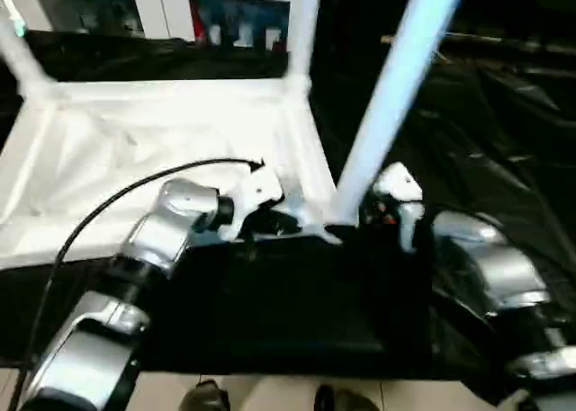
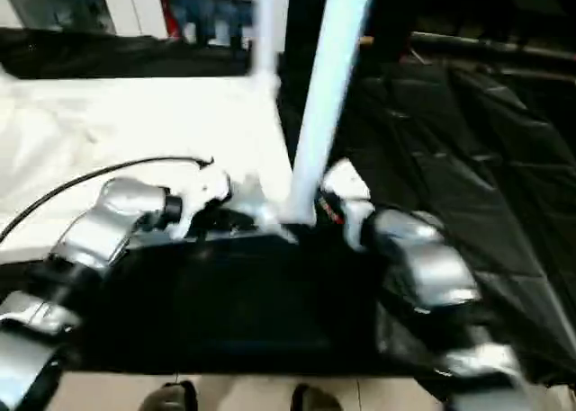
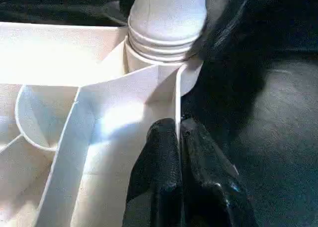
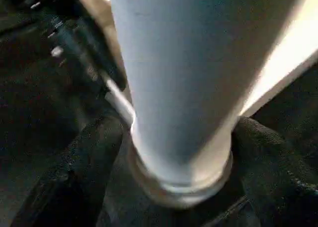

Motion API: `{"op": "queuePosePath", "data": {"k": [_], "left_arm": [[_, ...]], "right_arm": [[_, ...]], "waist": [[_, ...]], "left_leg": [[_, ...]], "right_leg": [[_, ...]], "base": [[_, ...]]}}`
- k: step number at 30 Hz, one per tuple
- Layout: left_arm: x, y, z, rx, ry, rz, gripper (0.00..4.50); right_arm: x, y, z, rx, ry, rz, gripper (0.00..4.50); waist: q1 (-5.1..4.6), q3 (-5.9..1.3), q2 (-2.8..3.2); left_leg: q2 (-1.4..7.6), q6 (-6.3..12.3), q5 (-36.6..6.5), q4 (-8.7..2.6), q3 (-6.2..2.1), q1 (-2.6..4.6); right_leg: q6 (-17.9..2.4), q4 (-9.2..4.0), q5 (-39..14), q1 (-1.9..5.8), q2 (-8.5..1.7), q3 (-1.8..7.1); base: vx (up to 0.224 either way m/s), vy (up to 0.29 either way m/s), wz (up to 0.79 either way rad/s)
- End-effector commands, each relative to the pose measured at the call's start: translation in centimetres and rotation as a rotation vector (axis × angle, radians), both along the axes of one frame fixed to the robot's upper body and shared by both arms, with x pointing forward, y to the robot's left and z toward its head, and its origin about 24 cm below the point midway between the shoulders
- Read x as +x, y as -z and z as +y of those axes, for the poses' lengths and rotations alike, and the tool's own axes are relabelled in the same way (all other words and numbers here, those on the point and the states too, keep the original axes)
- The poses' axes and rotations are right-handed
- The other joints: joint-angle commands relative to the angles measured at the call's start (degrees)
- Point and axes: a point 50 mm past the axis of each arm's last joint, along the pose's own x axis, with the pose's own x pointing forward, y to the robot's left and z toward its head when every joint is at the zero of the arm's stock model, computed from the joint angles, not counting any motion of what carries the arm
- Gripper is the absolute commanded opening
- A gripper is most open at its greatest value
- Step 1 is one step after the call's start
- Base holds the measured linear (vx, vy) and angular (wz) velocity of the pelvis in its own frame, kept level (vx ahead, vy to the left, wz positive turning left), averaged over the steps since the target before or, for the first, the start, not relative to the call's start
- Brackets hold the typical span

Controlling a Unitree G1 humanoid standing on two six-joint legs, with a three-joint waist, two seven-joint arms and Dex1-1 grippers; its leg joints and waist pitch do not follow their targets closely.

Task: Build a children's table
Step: Rotate leg to tighten

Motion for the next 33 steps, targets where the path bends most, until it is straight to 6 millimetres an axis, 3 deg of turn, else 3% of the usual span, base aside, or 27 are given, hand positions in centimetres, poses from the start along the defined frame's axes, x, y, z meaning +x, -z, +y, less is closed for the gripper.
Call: {"op": "queuePosePath", "data": {"k": [1,6,13,15,16,17,20,28,31,33], "left_arm": [[-1.1,1.5,-0.3,-0.028,0.059,0.09,0.0],[-1.4,1.2,0.0,-0.037,0.096,0.108,0.0],[-1.4,1.4,0.3,-0.031,0.087,0.101,0.0],[-1.5,1.4,0.3,-0.03,0.085,0.1,0.0],[-1.5,1.4,0.3,-0.03,0.084,0.1,0.0],[-1.5,1.4,0.4,-0.029,0.08,0.098,0.0],[-1.4,1.4,0.5,-0.024,0.071,0.092,0.0],[-1.2,1.5,0.7,-0.012,0.034,0.072,0.0],[-0.6,1.6,0.8,-0.001,-0.042,0.061,0.0],[-0.1,1.5,0.6,-0.017,-0.102,0.055,0.0]], "right_arm": [[-0.7,0.1,0.5,0.0,-0.072,0.023,3.66],[-0.6,-0.4,0.6,0.033,-0.092,0.017,3.66],[-0.8,-0.2,0.9,0.028,-0.11,0.022,3.12],[-0.8,0.0,0.9,0.023,-0.112,0.024,2.93],[-0.8,0.0,0.9,0.02,-0.113,0.024,2.87],[-0.8,0.1,0.9,0.014,-0.117,0.026,2.8],[-0.9,0.4,0.9,-0.01,-0.127,0.025,2.51],[-0.9,0.9,1.2,0.009,-0.103,0.038,2.34],[-0.3,1.3,1.3,0.047,-0.002,0.041,2.12],[0.4,1.9,1.4,0.057,0.129,0.051,2.1]], "waist": [[0.01,-3.45,-0.38],[-0.19,-3.16,-0.27],[-0.05,-3.41,-0.33],[-0.06,-3.36,-0.36],[-0.07,-3.34,-0.68],[0.01,-3.29,-0.48],[-0.09,-3.37,-0.67],[-0.12,-3.58,-0.59],[-0.18,-3.51,-0.54],[-0.49,-3.38,-0.39]], "left_leg": [[0.53,6.61,-6.3,-2.76,0.47,0.75],[0.85,4.37,-10.8,-3.15,0.4,1.03],[0.71,4.78,-8.2,-2.9,0.51,1.03],[0.69,4.94,-8.3,-2.89,0.54,1.01],[0.69,4.97,-8.4,-2.88,0.58,1.01],[0.76,4.9,-8.8,-2.96,0.52,1.06],[0.76,4.75,-8.8,-2.96,0.49,1.01],[0.73,5.08,-8.1,-2.8,0.54,1.06],[0.74,4.42,-9.5,-2.93,0.5,1.04],[0.71,2.66,-11.9,-3.2,0.33,0.95]], "right_leg": [[-14.9,-2.42,-0.3,3.46,-1.23,0.94],[-13.7,-3.25,-9.7,2.99,-1.55,1.12],[-14.3,-2.69,-5.0,3.18,-1.38,1.1],[-14.3,-2.75,-5.5,3.18,-1.41,1.11],[-14.2,-2.83,-5.9,3.18,-1.41,1.11],[-14.0,-2.88,-7.0,3.12,-1.5,1.12],[-13.5,-2.89,-7.9,3.13,-1.49,1.1],[-13.6,-2.71,-6.9,3.15,-1.45,1.11],[-13.4,-2.98,-9.2,3.03,-1.55,1.13],[-12.3,-3.32,-13.5,2.81,-1.61,1.13]], "base": [[0.0,0.0,0.0],[0.0,0.0,0.0],[0.0,0.0,0.0],[0.0,0.0,0.0],[0.0,0.0,0.0],[0.0,0.0,0.0],[0.0,0.0,0.0],[0.0,0.0,0.0],[0.0,0.0,0.0],[0.0,0.0,0.0]]}}
